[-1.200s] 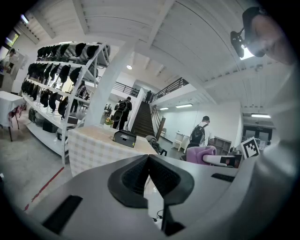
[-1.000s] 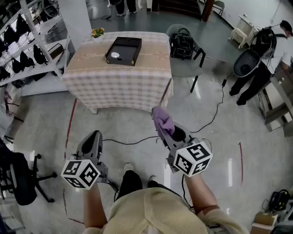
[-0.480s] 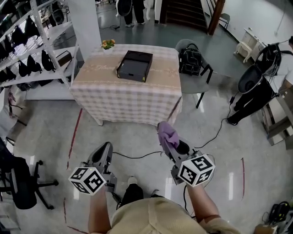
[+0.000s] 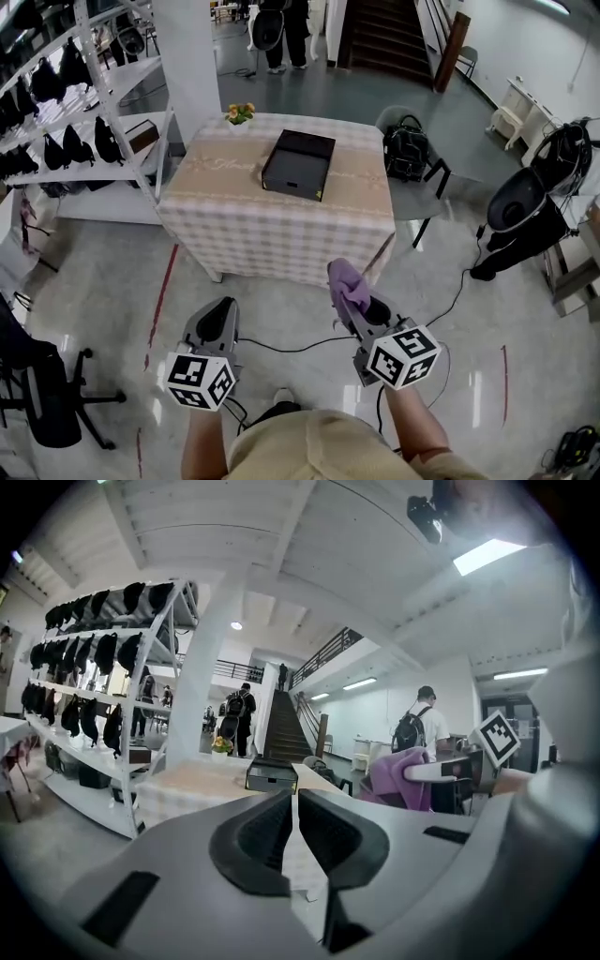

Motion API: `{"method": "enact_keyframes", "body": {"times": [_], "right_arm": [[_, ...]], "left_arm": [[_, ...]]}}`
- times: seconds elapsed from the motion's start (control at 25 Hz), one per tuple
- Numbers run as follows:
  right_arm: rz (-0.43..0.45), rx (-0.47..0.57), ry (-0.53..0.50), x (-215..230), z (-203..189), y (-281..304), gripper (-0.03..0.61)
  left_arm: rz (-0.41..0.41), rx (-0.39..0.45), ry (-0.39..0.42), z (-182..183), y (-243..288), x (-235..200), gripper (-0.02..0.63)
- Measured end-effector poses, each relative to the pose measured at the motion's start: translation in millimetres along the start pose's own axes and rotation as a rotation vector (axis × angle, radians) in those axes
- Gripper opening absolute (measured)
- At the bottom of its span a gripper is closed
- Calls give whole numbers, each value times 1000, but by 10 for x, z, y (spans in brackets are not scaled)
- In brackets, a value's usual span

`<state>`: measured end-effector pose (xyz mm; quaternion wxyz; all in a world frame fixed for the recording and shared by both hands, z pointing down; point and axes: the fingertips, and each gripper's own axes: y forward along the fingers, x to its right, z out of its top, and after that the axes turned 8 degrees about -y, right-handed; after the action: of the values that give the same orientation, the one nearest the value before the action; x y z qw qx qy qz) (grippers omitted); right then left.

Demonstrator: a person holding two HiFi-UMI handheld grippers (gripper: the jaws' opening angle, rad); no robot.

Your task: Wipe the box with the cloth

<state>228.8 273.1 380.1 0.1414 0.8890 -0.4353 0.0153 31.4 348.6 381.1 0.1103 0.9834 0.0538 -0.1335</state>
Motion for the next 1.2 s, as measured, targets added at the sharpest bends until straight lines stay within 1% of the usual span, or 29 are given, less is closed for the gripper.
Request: {"method": "enact_keyframes", "body": {"times": [0.16, 0.2, 0.28, 0.4, 0.48, 0.68, 0.8, 0.96, 1.2], "right_arm": [[-21, -7, -5, -26, 60, 275, 101], [-29, -6, -7, -31, 75, 330, 101], [-33, 2, -9, -52, 103, 428, 101], [-33, 5, -4, -36, 146, 573, 101], [-51, -3, -8, 32, 173, 675, 101], [-72, -6, -32, 230, 299, 963, 101], [-75, 14, -57, 387, 457, 1162, 101], [-66, 48, -88, 624, 730, 1547, 101], [-47, 74, -163, 1047, 1162, 2241, 101]], "left_arm": [[-24, 0, 24, 123, 99, -209, 24], [-33, -4, 30, 136, 122, -249, 38], [-51, -23, 42, 126, 176, -329, 117], [-55, -44, 43, 109, 298, -452, 124], [-60, -43, 24, 109, 396, -516, 137], [-101, -54, -11, 110, 701, -620, 138], [-120, -61, -9, 145, 939, -662, 161], [-140, -72, -10, 260, 1241, -757, 167], [-116, -112, -16, 390, 1873, -1149, 194]]}}
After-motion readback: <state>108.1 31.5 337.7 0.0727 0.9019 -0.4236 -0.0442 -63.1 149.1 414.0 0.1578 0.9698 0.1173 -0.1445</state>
